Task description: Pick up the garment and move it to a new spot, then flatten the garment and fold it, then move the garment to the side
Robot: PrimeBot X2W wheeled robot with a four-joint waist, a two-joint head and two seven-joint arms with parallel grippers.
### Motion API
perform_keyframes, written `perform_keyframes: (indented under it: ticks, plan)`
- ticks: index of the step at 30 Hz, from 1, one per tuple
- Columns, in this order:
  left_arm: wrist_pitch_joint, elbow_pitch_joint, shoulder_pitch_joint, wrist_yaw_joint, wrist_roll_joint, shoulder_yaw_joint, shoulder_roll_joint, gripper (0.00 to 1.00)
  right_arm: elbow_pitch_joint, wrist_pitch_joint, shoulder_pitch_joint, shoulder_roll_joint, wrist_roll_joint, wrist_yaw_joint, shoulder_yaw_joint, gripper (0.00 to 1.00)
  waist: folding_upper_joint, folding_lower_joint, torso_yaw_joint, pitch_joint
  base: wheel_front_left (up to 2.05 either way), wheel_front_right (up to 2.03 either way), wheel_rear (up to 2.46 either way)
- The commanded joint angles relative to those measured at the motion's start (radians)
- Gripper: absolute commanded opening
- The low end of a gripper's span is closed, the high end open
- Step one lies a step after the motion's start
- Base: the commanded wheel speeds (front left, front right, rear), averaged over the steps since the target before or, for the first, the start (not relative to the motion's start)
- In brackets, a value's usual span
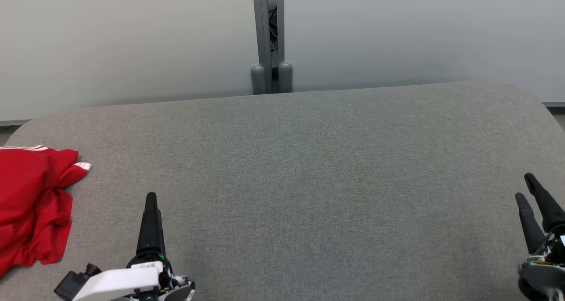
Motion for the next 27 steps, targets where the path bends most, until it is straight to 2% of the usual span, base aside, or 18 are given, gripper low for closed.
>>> perform_keyframes:
  ticks: [1, 5, 6, 17, 27]
  plan:
    - [0.000, -0.020, -0.039, -0.002, 0.024, 0.010, 0.001, 1.00, -0.029, -0.017, -0.025, -0.025, -0.020, 0.002, 0.012, 1.00, 0.0000, 0.0000, 0.000, 0.000, 0.00, 0.00, 0.00]
    - [0.000, -0.042, -0.056, -0.002, 0.113, 0.018, 0.001, 1.00, -0.050, -0.056, -0.031, -0.044, -0.092, 0.002, 0.050, 1.00, 0.0000, 0.0000, 0.001, 0.000, 0.00, 0.00, 0.00]
    - [0.000, -0.054, -0.064, -0.003, 0.171, 0.015, 0.001, 1.00, -0.066, -0.074, -0.034, -0.052, -0.140, 0.002, 0.064, 1.00, 0.0000, 0.0000, 0.001, 0.000, 0.00, 0.00, 0.00]
    - [0.000, -0.105, -0.105, -0.004, 0.473, -0.010, 0.026, 1.00, -0.156, -0.166, -0.039, -0.084, -0.419, 0.002, 0.153, 1.00, 0.0000, 0.0000, 0.001, -0.002, 0.00, 0.00, 0.00]
    - [-0.001, -0.115, -0.121, 0.006, 0.704, -0.012, 0.052, 1.00, -0.214, -0.241, -0.036, -0.101, -0.621, 0.002, 0.222, 1.00, 0.0000, 0.0000, 0.000, -0.006, 0.00, 0.00, 0.00]
